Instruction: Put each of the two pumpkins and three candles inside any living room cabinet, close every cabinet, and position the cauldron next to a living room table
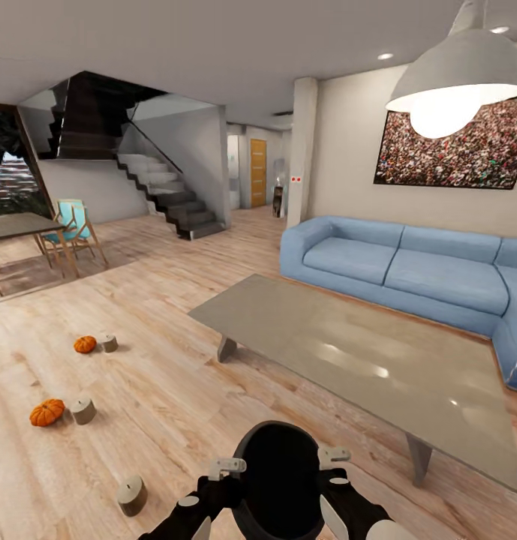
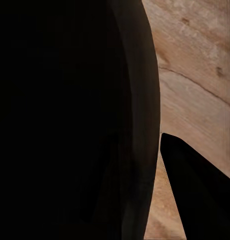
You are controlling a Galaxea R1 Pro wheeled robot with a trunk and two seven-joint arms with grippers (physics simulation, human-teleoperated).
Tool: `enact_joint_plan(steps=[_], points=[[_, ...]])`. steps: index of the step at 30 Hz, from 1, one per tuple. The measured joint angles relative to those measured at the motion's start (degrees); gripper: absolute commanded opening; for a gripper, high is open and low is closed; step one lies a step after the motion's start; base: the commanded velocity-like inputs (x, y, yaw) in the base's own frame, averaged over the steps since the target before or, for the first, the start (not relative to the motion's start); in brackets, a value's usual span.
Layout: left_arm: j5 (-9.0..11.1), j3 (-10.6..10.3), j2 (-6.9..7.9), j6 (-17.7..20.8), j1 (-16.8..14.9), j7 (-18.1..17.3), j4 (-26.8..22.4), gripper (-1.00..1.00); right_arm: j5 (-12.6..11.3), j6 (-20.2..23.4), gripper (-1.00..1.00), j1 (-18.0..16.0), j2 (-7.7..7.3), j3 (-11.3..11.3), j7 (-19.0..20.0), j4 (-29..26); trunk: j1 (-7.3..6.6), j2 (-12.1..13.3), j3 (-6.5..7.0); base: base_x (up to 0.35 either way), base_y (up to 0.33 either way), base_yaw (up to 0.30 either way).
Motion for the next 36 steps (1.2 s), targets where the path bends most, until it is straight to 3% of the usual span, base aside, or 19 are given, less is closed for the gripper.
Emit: enact_joint_plan(steps=[36], points=[[0.0,-0.04,0.0,0.04,0.01,0.03,-0.07,-1.0,0.05,0.0,-1.0,-0.01,-0.02,-0.11,0.08,0.01,0.0,0.0,0.0,0.0,-0.013,-0.276]])
